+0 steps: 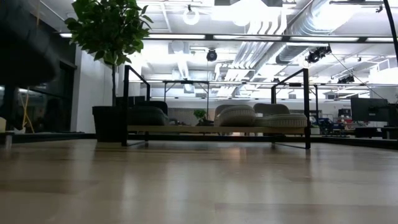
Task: Pick and place slides into the shelf
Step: Put the black slipper on the shelf
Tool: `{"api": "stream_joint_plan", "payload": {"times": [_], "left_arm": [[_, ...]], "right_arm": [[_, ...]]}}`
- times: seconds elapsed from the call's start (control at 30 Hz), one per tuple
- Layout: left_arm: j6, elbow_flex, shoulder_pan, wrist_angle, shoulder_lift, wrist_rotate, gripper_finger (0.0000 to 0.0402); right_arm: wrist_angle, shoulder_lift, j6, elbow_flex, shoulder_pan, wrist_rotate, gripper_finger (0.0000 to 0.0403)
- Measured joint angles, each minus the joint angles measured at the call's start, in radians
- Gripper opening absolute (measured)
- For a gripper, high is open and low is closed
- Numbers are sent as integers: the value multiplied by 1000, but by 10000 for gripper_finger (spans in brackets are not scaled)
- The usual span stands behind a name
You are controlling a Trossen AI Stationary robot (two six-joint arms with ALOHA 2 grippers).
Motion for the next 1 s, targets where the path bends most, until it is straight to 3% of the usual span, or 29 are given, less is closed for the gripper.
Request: {"api": "stream_joint_plan", "payload": {"times": [0.3, 0.6, 0.83, 1.0], "left_arm": [[212, 157, 161, 6, -1, -117, 2], [569, 218, 404, 75, -1, -186, 2], [888, 221, 559, 319, -1, -213, 2], [1085, 221, 665, 494, -1, -168, 2]], "right_arm": [[47, -46, -36, 0, -8, 2, 114], [21, -186, -29, 0, 5, 146, 114], [-54, -251, -29, 0, 16, 177, 114], [-84, -257, -10, 0, 16, 182, 114]]}}
